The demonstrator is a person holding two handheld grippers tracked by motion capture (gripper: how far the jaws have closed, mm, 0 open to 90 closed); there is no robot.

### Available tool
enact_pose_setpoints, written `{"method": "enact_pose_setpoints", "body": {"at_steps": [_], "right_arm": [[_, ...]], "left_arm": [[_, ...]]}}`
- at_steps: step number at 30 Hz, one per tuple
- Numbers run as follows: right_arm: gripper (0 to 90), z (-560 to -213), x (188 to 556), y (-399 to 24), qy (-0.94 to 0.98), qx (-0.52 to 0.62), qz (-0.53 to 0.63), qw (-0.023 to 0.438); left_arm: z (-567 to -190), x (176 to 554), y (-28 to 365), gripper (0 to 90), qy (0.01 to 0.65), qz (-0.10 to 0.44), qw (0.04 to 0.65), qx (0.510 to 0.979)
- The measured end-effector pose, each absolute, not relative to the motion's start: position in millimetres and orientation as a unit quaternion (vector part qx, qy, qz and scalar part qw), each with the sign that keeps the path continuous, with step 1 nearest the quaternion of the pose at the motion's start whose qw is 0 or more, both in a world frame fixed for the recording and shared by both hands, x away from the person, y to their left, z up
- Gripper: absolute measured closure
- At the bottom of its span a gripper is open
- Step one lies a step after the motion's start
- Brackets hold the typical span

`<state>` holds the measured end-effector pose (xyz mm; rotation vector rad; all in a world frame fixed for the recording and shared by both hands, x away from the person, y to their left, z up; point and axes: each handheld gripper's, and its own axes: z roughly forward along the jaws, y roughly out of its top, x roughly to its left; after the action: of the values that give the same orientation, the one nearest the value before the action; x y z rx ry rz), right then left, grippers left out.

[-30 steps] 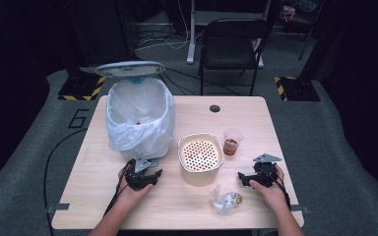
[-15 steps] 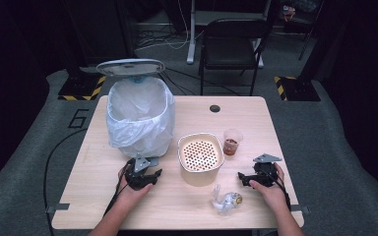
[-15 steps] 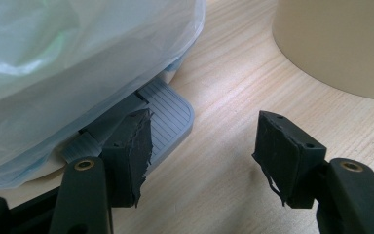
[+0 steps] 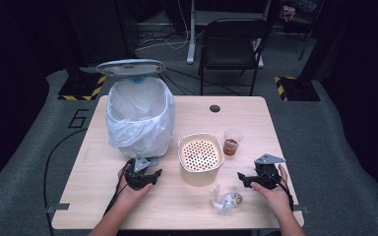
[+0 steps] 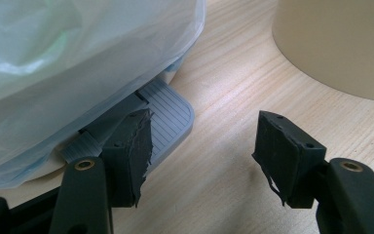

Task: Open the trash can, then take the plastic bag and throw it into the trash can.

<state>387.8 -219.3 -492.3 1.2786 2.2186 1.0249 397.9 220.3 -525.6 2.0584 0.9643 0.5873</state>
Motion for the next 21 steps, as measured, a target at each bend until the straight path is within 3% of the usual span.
{"method": "enact_pose_setpoints", "body": {"at_steps": [10,21], "right_arm": [[27.4,-474,357,-199,0.820,0.385,0.384,0.176],[28.0,-473,334,-192,0.835,0.356,0.395,0.142]], "left_arm": [[-526,398,220,38.6,0.380,0.230,0.387,0.808],[-526,397,219,38.5,0.382,0.230,0.386,0.808]]}}
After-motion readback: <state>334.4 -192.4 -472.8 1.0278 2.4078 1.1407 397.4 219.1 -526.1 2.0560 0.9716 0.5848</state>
